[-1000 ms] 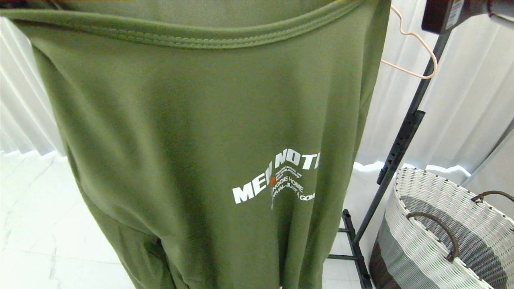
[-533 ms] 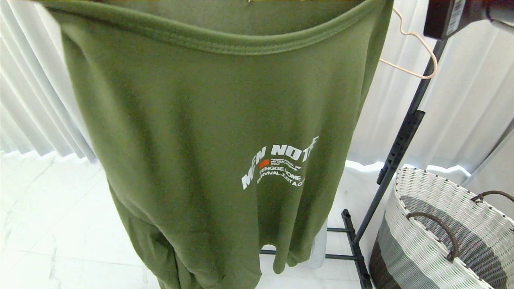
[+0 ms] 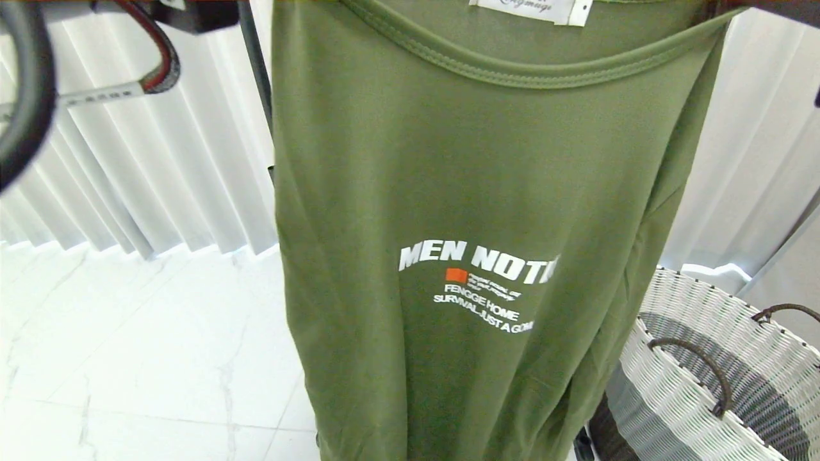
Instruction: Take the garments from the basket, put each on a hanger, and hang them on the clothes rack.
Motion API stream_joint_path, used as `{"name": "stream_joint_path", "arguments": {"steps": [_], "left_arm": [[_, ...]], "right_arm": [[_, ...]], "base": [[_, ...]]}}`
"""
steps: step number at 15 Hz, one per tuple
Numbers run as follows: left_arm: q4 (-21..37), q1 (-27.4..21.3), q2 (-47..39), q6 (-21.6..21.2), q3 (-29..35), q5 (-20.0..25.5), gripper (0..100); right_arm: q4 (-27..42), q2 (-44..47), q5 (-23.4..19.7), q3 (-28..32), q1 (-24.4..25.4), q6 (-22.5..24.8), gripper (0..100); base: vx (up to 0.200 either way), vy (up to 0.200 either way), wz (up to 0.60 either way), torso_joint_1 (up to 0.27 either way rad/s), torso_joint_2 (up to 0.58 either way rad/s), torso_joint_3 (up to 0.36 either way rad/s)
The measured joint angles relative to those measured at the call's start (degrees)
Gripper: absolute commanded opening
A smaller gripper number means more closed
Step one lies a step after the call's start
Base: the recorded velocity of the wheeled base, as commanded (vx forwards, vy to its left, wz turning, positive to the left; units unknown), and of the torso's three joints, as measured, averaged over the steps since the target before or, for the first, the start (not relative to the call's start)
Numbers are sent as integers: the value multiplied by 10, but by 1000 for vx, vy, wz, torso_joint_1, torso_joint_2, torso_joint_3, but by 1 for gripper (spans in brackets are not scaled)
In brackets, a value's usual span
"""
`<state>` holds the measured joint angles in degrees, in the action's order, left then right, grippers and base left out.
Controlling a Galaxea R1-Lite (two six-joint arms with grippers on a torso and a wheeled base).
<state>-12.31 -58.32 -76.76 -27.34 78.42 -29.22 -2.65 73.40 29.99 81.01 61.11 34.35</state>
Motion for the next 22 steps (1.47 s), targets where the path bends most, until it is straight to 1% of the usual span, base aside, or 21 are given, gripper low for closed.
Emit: {"name": "stream_joint_path", "arguments": {"steps": [8, 9, 12, 14, 19, 22], "left_arm": [[-2, 1, -14, -1, 4, -1, 0], [-2, 1, -14, -1, 4, -1, 0], [-2, 1, -14, -2, 4, -1, 0], [-1, 5, -13, -2, 4, -1, 0], [-1, 53, -13, -2, 3, -1, 0], [-1, 69, -13, -1, 0, -1, 0]], "right_arm": [[4, -15, 0, -7, 3, 2, 0], [9, -15, 0, -7, 3, 2, 100], [34, -24, 0, -11, 3, 2, 100], [36, -35, -3, -26, 3, 3, 100], [37, -89, -17, -78, 8, 2, 100], [38, -119, -17, -99, 21, -4, 100]], "base": [[0, 0, 0, 0, 0, 0], [0, 0, 0, 0, 0, 0], [0, 0, 0, 0, 0, 0], [0, 0, 0, 0, 0, 0], [0, 0, 0, 0, 0, 0], [0, 0, 0, 0, 0, 0]]}}
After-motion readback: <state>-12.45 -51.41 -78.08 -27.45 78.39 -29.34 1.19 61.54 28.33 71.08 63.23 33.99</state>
